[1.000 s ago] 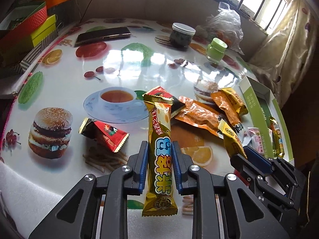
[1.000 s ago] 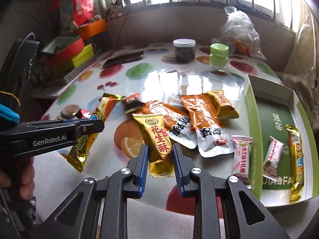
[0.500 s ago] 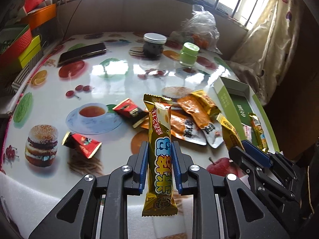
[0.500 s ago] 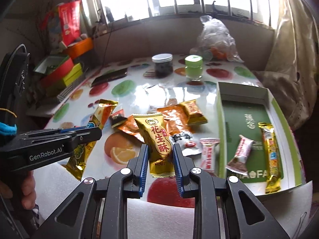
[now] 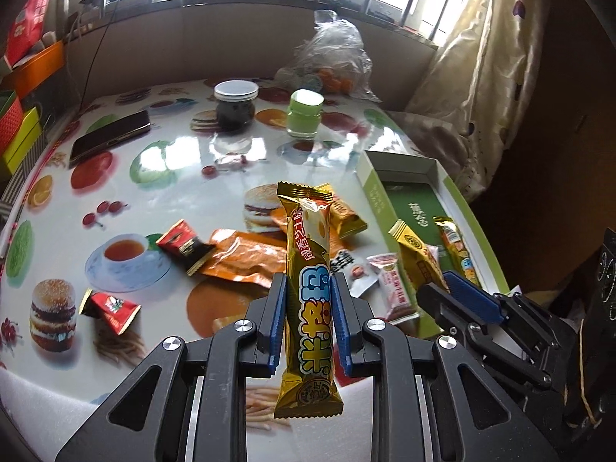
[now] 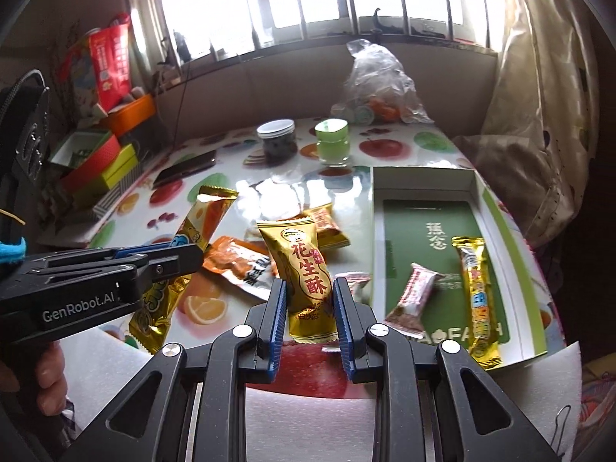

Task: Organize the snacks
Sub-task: 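Carry both held snacks into the green box with both tools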

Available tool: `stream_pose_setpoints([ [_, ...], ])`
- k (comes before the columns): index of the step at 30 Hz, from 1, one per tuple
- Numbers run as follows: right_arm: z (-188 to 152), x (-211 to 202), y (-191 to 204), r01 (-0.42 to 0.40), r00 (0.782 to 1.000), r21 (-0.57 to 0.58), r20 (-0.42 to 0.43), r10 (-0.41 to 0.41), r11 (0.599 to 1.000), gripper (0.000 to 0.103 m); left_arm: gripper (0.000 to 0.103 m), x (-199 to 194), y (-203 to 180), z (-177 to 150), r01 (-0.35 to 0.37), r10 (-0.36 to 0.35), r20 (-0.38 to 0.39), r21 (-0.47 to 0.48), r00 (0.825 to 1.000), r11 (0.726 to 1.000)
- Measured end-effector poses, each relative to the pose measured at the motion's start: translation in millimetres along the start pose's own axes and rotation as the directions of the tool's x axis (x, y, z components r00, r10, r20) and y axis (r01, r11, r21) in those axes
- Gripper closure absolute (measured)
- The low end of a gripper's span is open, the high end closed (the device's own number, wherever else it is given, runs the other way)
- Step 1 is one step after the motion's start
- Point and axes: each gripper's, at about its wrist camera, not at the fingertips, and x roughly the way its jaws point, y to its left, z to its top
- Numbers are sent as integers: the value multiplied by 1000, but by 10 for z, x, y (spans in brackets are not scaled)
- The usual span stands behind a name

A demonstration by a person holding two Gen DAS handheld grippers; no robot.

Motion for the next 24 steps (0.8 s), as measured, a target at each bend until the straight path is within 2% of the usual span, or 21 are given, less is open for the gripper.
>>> stream_pose_setpoints([
  [11, 80, -105, -307, 65, 997, 44, 28, -66, 997, 80, 79, 86, -348, 182, 62, -62, 5, 50, 998, 997],
  [24, 83, -61, -804, 163, 986, 134, 4, -165, 977, 80, 79, 364, -711, 404, 159, -157, -25, 70, 987, 985],
])
